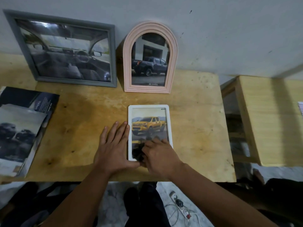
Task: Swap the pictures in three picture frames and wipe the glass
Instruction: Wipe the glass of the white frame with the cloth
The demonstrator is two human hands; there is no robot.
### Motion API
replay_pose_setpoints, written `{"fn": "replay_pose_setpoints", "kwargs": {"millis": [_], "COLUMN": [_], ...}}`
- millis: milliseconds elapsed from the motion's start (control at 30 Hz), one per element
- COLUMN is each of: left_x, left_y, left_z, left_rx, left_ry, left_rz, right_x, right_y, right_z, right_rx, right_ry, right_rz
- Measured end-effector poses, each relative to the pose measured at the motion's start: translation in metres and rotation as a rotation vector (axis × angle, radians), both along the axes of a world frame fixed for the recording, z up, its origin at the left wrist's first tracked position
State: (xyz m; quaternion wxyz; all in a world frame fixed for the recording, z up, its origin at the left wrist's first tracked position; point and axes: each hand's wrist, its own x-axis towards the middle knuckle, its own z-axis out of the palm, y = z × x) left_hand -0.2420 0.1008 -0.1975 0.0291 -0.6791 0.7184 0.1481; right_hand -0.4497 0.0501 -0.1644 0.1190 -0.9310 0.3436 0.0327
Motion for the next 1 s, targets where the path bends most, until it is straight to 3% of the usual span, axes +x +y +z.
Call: {"fn": "replay_pose_setpoints", "kwargs": {"millis": [200, 333, 467, 567, 633, 733, 800, 933, 1000], "left_x": [0.003, -0.001, 0.000, 0.004, 0.007, 0.006, 0.000, -0.014, -0.022], "left_y": [0.000, -0.001, -0.003, -0.007, -0.009, -0.015, -0.018, -0.023, -0.023], "left_z": [-0.005, 0.002, 0.014, 0.021, 0.026, 0.038, 0.047, 0.058, 0.061], "left_rx": [0.019, 0.050, 0.106, 0.160, 0.194, 0.217, 0.266, 0.349, 0.358], "left_ry": [0.009, 0.023, 0.031, 0.008, -0.002, 0.014, 0.038, 0.126, 0.147], "left_rz": [0.000, 0.003, -0.010, -0.026, -0.038, -0.021, 0.019, 0.162, 0.227], "right_x": [0.022, 0.009, -0.035, -0.088, -0.119, -0.148, -0.154, -0.151, -0.151], "right_y": [0.013, -0.005, -0.029, -0.041, -0.045, -0.041, -0.034, -0.022, -0.019], "right_z": [-0.007, 0.009, 0.037, 0.052, 0.055, 0.046, 0.046, 0.049, 0.049], "right_rx": [0.028, 0.374, 0.738, 0.836, 0.896, 0.934, 0.849, 0.777, 0.685], "right_ry": [0.051, -0.085, -0.460, -0.777, -0.828, -0.562, -0.367, -0.218, -0.052], "right_rz": [-0.012, -0.110, -0.569, -0.996, -1.153, -1.136, -1.054, -1.096, -1.108]}}
